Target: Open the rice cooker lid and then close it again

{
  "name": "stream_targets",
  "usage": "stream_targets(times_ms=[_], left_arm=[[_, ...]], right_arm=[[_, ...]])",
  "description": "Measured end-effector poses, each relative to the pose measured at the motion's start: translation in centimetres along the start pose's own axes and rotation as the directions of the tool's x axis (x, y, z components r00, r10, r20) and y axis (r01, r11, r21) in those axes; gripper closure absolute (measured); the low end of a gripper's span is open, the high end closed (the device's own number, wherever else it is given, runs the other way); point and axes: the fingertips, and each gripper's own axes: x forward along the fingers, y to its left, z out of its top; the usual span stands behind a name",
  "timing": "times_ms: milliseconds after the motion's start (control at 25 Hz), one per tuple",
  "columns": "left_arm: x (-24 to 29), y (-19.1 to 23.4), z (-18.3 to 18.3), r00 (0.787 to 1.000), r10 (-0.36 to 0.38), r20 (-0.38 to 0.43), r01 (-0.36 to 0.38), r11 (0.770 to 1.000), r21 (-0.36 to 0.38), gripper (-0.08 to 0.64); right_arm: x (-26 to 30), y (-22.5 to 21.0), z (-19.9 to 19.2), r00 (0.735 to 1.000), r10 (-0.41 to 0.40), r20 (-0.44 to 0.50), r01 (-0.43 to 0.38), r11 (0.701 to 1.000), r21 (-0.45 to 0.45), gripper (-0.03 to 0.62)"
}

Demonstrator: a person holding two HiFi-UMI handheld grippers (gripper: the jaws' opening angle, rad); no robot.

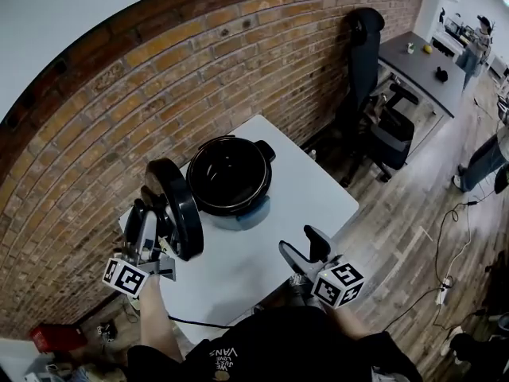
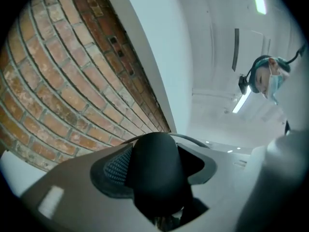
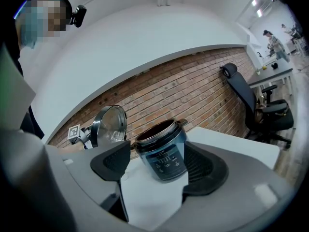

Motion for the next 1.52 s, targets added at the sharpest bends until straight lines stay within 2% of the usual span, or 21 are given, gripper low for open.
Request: stream_targets(times_ms=[120,280,360,480,720,920,1080,1400,1520], left_arm=[[3.9,-0.4,-0.6,0.997,-0.027,-0.069,0.031,0.997,0.064,0.284],[8.4,-0.9,-1.9,0.985,-0.064,-0.163,0.083,0.99,0.111,0.284],[10.6,-1.4,-2.8,0.972,-0.084,-0.22,0.118,0.982,0.145,0.284],[13.6,-2.3,-4.4,0.941,-0.108,-0.32,0.178,0.964,0.198,0.284],[18.2,-3.9,-8.2,0.853,-0.173,-0.492,0.326,0.913,0.245,0.284],[19.7,-4.5,-11.5,0.759,-0.169,-0.629,0.446,0.839,0.312,0.284],[20.0,-5.6,-13.4,0.681,-0.178,-0.71,0.536,0.782,0.318,0.284],[19.4,-6.8,-16.2,0.56,-0.182,-0.808,0.667,0.677,0.31,0.284],[19.4,-6.9,-16.6,0.543,-0.182,-0.82,0.685,0.661,0.306,0.284]], right_arm=[[0.1,-1.8,0.8,1.0,-0.015,0.002,0.015,1.0,0.005,0.253],[0.4,-3.8,1.4,1.0,-0.023,-0.009,0.023,1.0,0.006,0.253],[0.5,-4.8,1.7,1.0,-0.027,-0.013,0.028,1.0,0.01,0.253],[0.8,-6.0,2.0,0.999,-0.032,-0.012,0.033,0.999,0.022,0.253],[1.2,-7.8,2.3,0.999,-0.043,-0.015,0.043,0.998,0.039,0.253],[1.0,-9.5,2.2,0.998,-0.065,-0.023,0.066,0.997,0.051,0.253],[1.4,-10.4,2.3,0.997,-0.067,-0.028,0.069,0.996,0.054,0.253],[2.1,-11.2,2.1,0.998,-0.05,-0.035,0.052,0.996,0.068,0.253],[2.2,-11.5,2.0,0.998,-0.051,-0.036,0.054,0.996,0.072,0.253]])
